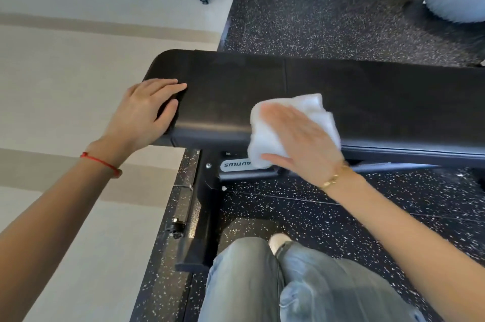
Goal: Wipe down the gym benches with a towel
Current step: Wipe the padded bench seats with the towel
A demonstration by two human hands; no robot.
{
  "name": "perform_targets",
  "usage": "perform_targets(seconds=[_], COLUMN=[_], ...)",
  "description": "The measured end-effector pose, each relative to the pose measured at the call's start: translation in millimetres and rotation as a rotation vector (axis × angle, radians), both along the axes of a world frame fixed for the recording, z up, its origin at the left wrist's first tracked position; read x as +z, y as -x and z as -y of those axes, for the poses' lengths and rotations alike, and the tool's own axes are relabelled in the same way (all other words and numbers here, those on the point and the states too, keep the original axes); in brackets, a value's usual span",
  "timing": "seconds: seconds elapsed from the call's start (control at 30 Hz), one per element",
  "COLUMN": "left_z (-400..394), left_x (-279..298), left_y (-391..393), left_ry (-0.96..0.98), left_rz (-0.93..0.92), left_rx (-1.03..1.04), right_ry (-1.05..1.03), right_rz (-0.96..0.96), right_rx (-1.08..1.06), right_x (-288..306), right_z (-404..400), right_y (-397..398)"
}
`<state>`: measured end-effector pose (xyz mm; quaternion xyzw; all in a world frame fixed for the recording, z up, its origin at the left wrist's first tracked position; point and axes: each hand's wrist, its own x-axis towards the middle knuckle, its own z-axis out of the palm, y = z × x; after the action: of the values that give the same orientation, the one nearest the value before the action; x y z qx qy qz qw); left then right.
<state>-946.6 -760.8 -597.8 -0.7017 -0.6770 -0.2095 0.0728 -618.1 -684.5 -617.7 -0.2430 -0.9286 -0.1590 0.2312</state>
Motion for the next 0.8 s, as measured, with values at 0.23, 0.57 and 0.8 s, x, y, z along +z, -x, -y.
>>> perform_targets(seconds=[0.23, 0.57, 0.8], left_z=[-2.2, -0.7, -3.2], left_x=[-10.6, -16.1, -16.5], left_y=[0.2, 3.4, 0.4], left_ry=[-0.045, -0.053, -0.056], left_rz=[0.033, 0.046, 0.031], left_rx=[0.016, 0.017, 0.033], right_ry=[-0.176, -0.212, -0.174], right_rz=[0.129, 0.076, 0.024], right_rx=[-0.112, -0.037, -0.07], right_x=[-6.1, -14.7, -18.0], right_z=[6.0, 7.2, 18.7], right_y=[44.2, 32.3, 122.3])
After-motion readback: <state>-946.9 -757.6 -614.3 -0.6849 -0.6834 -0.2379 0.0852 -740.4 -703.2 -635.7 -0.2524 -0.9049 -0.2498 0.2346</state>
